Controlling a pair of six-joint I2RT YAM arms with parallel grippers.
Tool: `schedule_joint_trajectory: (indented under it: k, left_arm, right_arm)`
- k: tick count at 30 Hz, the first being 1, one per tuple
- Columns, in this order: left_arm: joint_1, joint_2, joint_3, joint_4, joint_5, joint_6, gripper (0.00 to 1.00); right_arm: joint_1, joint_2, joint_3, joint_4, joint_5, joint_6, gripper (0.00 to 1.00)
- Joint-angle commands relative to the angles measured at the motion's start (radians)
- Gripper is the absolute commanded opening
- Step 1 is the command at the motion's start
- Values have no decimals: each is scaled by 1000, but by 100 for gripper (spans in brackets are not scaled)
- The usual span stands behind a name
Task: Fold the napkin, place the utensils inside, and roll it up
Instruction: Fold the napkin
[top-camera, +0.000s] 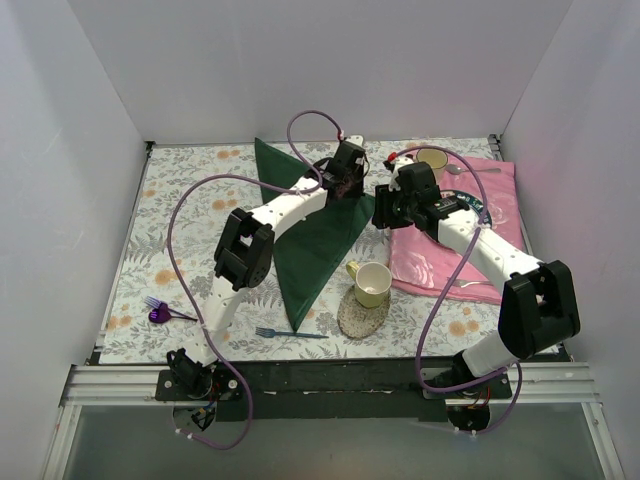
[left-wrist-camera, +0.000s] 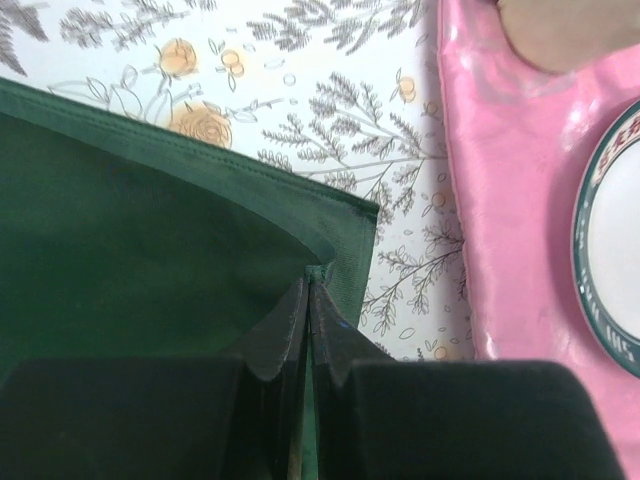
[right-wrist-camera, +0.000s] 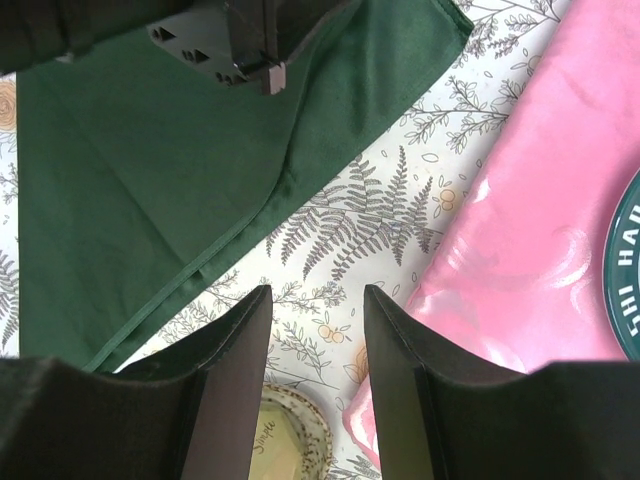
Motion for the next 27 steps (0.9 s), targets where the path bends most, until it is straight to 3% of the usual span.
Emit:
schedule_joint_trajectory:
  k: [1, 27]
  left_arm:
    - [-16, -7, 26, 16, 16, 27, 0]
    - [-30, 79, 82, 37, 3, 24, 0]
  right_arm:
    - [-11, -42, -9, 33, -1, 10, 49]
    - [-23, -42, -23, 42, -5, 16, 50]
